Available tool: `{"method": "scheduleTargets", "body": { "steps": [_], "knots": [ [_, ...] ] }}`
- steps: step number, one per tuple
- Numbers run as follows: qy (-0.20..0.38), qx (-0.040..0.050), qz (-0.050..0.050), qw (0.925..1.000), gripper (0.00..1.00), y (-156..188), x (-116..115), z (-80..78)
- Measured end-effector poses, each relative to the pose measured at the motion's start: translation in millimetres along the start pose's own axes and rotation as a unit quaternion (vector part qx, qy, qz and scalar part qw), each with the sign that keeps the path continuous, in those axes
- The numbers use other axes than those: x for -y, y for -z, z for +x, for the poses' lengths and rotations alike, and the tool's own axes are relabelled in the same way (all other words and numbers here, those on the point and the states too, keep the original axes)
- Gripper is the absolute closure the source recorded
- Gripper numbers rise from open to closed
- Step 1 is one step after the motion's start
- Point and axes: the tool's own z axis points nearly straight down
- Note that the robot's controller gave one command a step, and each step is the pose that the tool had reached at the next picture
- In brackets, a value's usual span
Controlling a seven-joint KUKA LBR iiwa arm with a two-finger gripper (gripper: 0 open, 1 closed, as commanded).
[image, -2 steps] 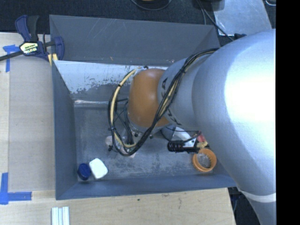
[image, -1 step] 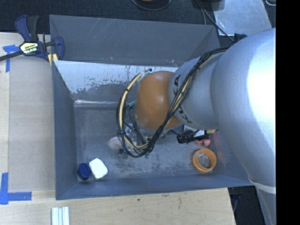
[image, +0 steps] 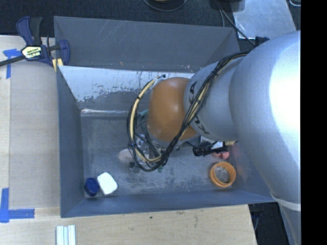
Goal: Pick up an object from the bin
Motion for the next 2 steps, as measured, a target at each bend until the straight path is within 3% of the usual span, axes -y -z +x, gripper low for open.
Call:
{"method": "scheduleTargets", "body": {
  "steps": [2],
  "knots": [
    [0.0,-0.005,0.003,1.0,1.0,26,2,3.3]
  ]
}}
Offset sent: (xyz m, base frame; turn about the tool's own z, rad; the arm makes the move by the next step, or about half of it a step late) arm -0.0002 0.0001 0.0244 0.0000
